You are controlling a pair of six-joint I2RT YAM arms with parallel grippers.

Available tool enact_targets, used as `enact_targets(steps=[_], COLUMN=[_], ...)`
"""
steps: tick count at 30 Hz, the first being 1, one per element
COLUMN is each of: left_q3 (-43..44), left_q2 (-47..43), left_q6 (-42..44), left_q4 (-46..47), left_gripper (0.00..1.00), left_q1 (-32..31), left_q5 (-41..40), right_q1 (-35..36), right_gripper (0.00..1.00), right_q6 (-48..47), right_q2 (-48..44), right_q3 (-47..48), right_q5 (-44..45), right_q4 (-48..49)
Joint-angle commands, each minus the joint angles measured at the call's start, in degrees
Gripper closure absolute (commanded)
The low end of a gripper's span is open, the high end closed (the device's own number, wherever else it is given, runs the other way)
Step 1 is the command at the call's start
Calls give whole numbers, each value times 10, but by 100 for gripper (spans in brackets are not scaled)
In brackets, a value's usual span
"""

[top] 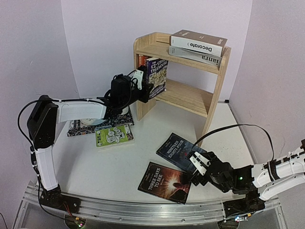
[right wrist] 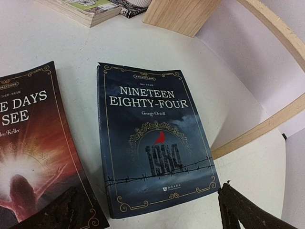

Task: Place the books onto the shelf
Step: Place the book in the book pile on the shelf.

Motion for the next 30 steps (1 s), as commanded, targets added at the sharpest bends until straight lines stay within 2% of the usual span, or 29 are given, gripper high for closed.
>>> enact_targets(steps=[1, 14, 17, 20, 24, 27, 30], left_q3=[68, 108, 104, 99, 89, 84, 81], left_q2=[7, 37, 35, 31, 19, 9, 1], left_q6=[-7, -9, -9, -10, -19, -23, -21], left_q4=[71, 70, 70, 69, 69, 68, 68], left_gripper=[100, 98, 90, 73, 59, 54, 53], left_q1=[20, 30, 30, 30, 30, 30, 30], left_q5=[2, 11, 1, -10, -7, -3, -4], right_q1=[-3, -3, -3, -3, -3, -3, -3], right_gripper=[2, 2, 2, 2, 2, 2, 2], right_q6=[0, 0, 0, 0, -1, -1, -2], right_q2=[2, 3, 3, 3, 5, 8, 10], right_q3=[3, 4, 3, 4, 4, 5, 6], right_q5=[8, 8, 7, 7, 6, 6, 5], right_q4=[11, 12, 11, 11, 12, 11, 11])
